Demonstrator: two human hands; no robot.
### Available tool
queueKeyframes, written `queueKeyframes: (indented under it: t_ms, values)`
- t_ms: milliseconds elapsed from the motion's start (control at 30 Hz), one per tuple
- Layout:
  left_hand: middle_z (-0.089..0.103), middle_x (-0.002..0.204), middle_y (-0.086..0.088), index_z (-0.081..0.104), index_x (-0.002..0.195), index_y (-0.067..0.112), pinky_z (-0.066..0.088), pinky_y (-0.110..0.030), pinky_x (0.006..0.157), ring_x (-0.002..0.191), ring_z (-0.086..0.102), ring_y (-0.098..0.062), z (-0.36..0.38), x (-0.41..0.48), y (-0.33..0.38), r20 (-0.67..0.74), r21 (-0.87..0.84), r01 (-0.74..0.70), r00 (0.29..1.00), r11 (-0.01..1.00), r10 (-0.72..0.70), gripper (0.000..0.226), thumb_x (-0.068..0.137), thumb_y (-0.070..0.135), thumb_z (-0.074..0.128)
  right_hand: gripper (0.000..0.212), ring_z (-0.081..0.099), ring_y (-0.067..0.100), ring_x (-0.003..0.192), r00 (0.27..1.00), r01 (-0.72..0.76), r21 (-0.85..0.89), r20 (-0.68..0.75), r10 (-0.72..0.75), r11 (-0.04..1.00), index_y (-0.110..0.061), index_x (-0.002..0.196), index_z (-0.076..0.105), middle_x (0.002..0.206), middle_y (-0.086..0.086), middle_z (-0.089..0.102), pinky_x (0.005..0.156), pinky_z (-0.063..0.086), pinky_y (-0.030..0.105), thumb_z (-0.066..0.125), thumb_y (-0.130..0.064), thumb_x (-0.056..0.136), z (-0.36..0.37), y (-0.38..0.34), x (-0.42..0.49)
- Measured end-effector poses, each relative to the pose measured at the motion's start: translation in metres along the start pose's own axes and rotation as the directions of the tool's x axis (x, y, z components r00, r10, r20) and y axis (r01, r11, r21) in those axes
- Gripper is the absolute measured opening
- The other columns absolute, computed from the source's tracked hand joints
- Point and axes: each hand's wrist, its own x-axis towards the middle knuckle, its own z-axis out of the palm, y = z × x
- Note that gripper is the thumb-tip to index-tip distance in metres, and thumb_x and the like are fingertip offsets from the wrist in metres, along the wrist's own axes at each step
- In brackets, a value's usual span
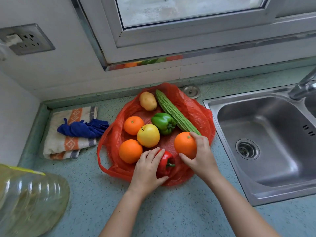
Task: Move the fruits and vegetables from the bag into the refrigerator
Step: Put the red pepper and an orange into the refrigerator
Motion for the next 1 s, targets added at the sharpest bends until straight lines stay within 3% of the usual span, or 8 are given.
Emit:
queueKeyframes:
  t_ms: [267,400,467,567,667,800,933,1000]
  values:
    - [0.044,0.134,0.007,0.04,0.136,0.024,0.028,-0.024,0.102,0.12,0.039,-0.014,0.001,-0.001,0.008,-0.085,-0.324,0.173,0.974,0.93,-0.211,0.086,0.061,0.038,0.082,0.075,0.044,0.013,0.107,0.994,0.025,0.037,-0.111,-0.021,0.999,-0.021,0.134,0.037,0.124,0.0,0.038,0.083,0.036,0.024,0.077,-0.023,0.07,-0.028,-0.011,-0.024]
    - [0.045,0.132,0.01,0.04,0.129,0.037,0.038,-0.035,0.105,0.122,0.045,-0.01,0.001,-0.001,0.031,-0.045,-0.638,0.252,0.931,0.727,-0.361,0.087,0.052,0.052,0.078,0.075,0.046,0.012,0.103,0.978,0.004,0.07,-0.208,0.011,0.998,-0.026,0.133,0.036,0.12,-0.008,0.033,0.08,0.036,0.024,0.077,-0.025,0.071,-0.045,-0.014,-0.039]
    - [0.05,0.131,0.005,0.043,0.124,0.039,0.043,-0.034,0.101,0.116,0.052,-0.009,-0.002,0.001,0.047,-0.007,-0.74,0.245,0.928,0.626,-0.372,0.085,0.049,0.052,0.081,0.075,0.047,0.012,0.101,0.964,-0.018,0.103,-0.262,0.045,0.995,-0.029,0.133,0.035,0.12,-0.009,0.033,0.079,0.038,0.024,0.077,-0.026,0.071,-0.057,-0.015,-0.047]
    - [0.055,0.127,0.002,0.046,0.127,0.028,0.046,-0.016,0.09,0.109,0.056,-0.005,-0.007,0.009,0.075,0.033,-0.812,0.192,0.958,0.552,-0.285,0.083,0.056,0.034,0.088,0.075,0.048,0.012,0.101,0.934,-0.034,0.117,-0.348,0.073,0.993,-0.032,0.133,0.034,0.12,-0.009,0.032,0.077,0.04,0.022,0.077,-0.025,0.071,-0.078,-0.014,-0.063]
    - [0.057,0.122,0.003,0.048,0.126,0.023,0.045,-0.006,0.079,0.103,0.059,0.0,-0.013,0.017,0.108,0.03,-0.838,0.106,0.988,0.535,-0.149,0.079,0.057,0.025,0.086,0.076,0.046,0.01,0.1,0.896,-0.04,0.106,-0.436,0.082,0.994,-0.037,0.13,0.03,0.121,-0.009,0.031,0.073,0.037,0.005,0.076,-0.024,0.071,-0.104,-0.01,-0.086]
    - [0.061,0.117,0.006,0.051,0.122,0.026,0.049,-0.018,0.084,0.098,0.062,-0.002,-0.016,0.02,0.16,0.038,-0.865,0.031,0.999,0.501,0.004,0.074,0.054,0.037,0.081,0.076,0.043,0.0,0.092,0.817,-0.075,0.095,-0.565,0.116,0.993,-0.04,0.127,0.027,0.122,-0.007,0.033,0.072,0.034,-0.004,0.077,-0.031,0.07,-0.142,-0.001,-0.121]
    - [0.063,0.112,0.007,0.054,0.116,0.03,0.05,-0.025,0.086,0.097,0.063,-0.006,-0.011,0.015,0.218,0.044,-0.868,-0.036,0.988,0.496,0.149,0.073,0.05,0.049,0.077,0.072,0.046,-0.003,0.094,0.708,-0.116,0.078,-0.693,0.138,0.99,-0.039,0.126,0.028,0.12,-0.005,0.035,0.074,0.034,-0.003,0.068,-0.037,0.067,-0.18,0.014,-0.159]
    - [0.064,0.111,0.004,0.055,0.114,0.031,0.051,-0.027,0.085,0.095,0.064,-0.01,-0.006,0.011,0.247,0.05,-0.879,-0.057,0.976,0.473,0.21,0.071,0.05,0.049,0.076,0.072,0.044,-0.013,0.1,0.637,-0.131,0.082,-0.757,0.147,0.988,-0.034,0.128,0.033,0.12,-0.003,0.036,0.074,0.036,0.0,0.068,-0.042,0.066,-0.199,0.024,-0.179]
